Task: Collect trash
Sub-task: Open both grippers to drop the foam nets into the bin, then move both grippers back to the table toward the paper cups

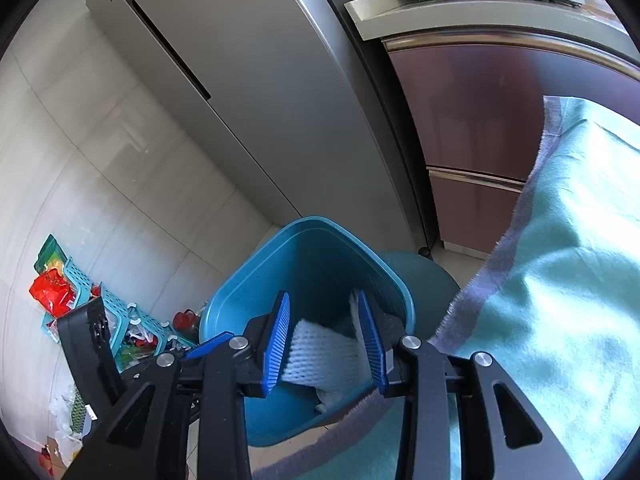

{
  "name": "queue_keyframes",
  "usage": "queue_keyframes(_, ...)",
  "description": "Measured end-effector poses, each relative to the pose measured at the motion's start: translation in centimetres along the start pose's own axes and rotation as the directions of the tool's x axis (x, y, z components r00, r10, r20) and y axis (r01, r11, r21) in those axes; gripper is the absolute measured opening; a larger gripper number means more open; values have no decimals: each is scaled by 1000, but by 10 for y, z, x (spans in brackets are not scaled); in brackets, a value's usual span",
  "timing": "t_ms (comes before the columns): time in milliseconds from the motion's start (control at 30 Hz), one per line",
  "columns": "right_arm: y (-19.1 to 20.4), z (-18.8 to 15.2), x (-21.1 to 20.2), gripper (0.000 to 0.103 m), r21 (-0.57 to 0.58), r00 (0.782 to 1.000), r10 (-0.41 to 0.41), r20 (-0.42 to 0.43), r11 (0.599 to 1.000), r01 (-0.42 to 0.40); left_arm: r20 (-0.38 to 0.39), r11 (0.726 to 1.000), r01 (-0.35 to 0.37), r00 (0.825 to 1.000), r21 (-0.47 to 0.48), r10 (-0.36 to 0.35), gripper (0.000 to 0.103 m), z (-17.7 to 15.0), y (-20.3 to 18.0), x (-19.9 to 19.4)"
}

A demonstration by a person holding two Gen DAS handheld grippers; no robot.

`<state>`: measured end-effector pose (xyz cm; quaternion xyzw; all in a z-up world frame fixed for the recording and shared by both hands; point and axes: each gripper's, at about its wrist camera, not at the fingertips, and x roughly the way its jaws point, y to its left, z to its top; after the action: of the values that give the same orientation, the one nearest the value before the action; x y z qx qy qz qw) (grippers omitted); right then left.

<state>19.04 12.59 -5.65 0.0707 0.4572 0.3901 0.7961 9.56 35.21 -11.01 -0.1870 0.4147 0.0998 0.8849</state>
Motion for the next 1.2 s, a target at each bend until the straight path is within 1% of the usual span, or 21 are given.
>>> queue_keyframes(133, -2, -6, -21, 35, -14, 999, 28, 25, 1000, -28, 41, 999, 7, 999, 48, -9, 37, -8, -17, -19)
queue_keyframes(167, -1, -10, -30, 35, -23, 999, 32, 35, 999, -31, 54, 998, 12, 998, 65, -16, 40, -8, -24, -25)
queue_keyframes(233, -1, -17, -52, 35, -48, 997, 36, 63, 998, -33, 83, 995, 28, 996, 95, -36, 52, -11, -37, -39)
queue_keyframes(267, 0, -22, -62, 36, -63, 996, 29, 79, 998, -24, 105, 993, 34, 993, 110, -46, 63, -13, -44, -47)
queue_keyframes(300, -1, -26, -73, 38, -78, 995, 19, 96, 997, -11, 124, 992, 43, 991, 122, -58, 68, -13, -50, -54)
queue_keyframes(333, -2, -33, -86, 40, -92, 993, 8, 119, 996, 3, 138, 989, 58, 987, 136, -77, 68, -15, -58, -60)
queue_keyframes(433, -10, -51, -119, 41, -103, 985, -37, 171, 993, 55, 157, 975, 109, 978, 193, -141, 69, -21, -86, -74)
queue_keyframes(533, -23, -74, -155, 42, -82, 971, -87, 225, 991, 107, 158, 946, 175, 962, 274, -224, 70, -30, -124, -85)
queue_keyframes(633, -40, -99, -194, 42, -37, 949, -150, 278, 985, 166, 130, 901, 246, 942, 357, -309, 70, -47, -166, -93)
queue_keyframes(667, -47, -107, -207, 42, -14, 941, -168, 294, 984, 179, 110, 878, 278, 932, 391, -344, 70, -52, -184, -93)
queue_keyframes(700, -54, -114, -220, 42, 14, 932, -187, 309, 981, 193, 95, 861, 298, 926, 412, -366, 70, -57, -198, -93)
queue_keyframes(767, -69, -132, -248, 42, 79, 906, -246, 345, 969, 233, 45, 809, 355, 905, 468, -424, 70, -68, -233, -91)
queue_keyframes(800, -77, -141, -263, 42, 111, 892, -273, 360, 962, 250, 29, 790, 372, 898, 487, -440, 69, -73, -249, -88)
queue_keyframes(833, -83, -149, -274, 42, 137, 880, -298, 370, 954, 265, 8, 766, 392, 888, 510, -460, 69, -79, -265, -87)
queue_keyframes(867, -90, -157, -285, 42, 165, 864, -330, 381, 944, 287, -15, 739, 411, 878, 534, -478, 69, -86, -283, -85)
queue_keyframes(900, -97, -166, -296, 42, 195, 846, -366, 387, 930, 313, -29, 721, 422, 872, 549, -488, 69, -91, -298, -85)
queue_keyframes(967, -113, -181, -314, 42, 245, 824, -408, 393, 910, 334, -71, 675, 456, 854, 580, -516, 69, -104, -330, -82)
queue_keyframes(1033, -128, -193, -330, 42, 296, 805, -446, 392, 890, 348, -109, 638, 481, 840, 602, -531, 69, -116, -354, -81)
queue_keyframes(1100, -141, -200, -342, 42, 329, 789, -470, 395, 874, 356, -142, 605, 490, 836, 628, -530, 68, -129, -381, -78)
queue_keyframes(1133, -150, -199, -346, 42, 340, 783, -479, 397, 869, 359, -150, 598, 487, 839, 637, -523, 68, -135, -389, -76)
queue_keyframes(1200, -160, -203, -354, 42, 359, 772, -498, 395, 857, 370, -171, 586, 482, 846, 652, -505, 64, -142, -409, -68)
